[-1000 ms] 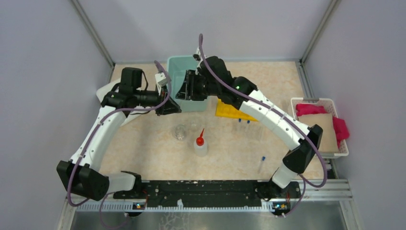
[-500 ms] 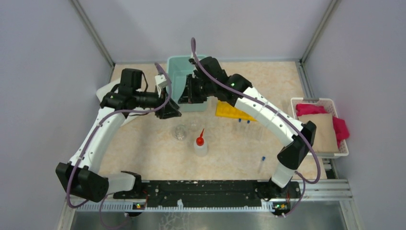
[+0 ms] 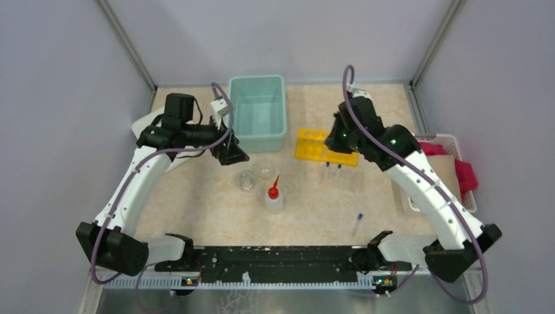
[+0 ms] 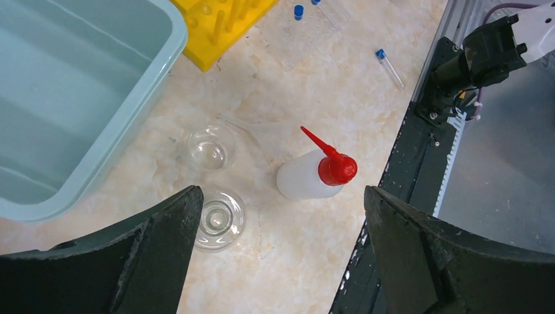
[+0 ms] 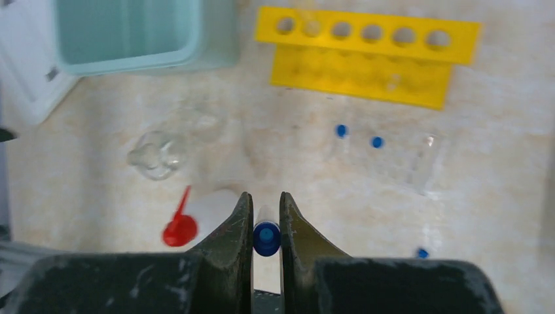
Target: Organize the chemistry lab equipment
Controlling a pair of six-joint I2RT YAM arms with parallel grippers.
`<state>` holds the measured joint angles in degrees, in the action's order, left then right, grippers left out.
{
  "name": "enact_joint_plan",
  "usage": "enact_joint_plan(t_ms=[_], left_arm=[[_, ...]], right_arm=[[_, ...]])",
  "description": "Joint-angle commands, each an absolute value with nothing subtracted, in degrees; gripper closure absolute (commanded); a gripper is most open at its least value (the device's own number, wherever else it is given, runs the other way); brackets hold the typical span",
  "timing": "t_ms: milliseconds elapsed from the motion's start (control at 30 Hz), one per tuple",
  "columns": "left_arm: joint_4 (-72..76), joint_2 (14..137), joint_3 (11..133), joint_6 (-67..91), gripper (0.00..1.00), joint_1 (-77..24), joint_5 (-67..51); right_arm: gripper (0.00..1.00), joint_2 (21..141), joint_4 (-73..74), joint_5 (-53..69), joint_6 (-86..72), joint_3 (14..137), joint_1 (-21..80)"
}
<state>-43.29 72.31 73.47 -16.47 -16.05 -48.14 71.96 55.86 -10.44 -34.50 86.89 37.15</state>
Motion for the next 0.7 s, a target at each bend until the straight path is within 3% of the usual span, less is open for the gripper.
enact_joint_plan(t_ms=[0,200,667], left_arm=[[-43.2,72.24,75.93,-15.39,0.01,-16.35,-47.54],[-43.56,72.29,76.73,-14.65,0.01,-16.35,-47.32],[-43.89,72.47,76.35,-14.86,0.01,-16.18,-46.04]], right_arm=[[1.0,65.97,61.04,-22.59,-34.87,78.61,31.87],[1.0,64.8,57.21,-26.96,-36.69,68.18,26.09],[1.0,73.67,42.33,-30.94,-37.02,59.04,23.22]])
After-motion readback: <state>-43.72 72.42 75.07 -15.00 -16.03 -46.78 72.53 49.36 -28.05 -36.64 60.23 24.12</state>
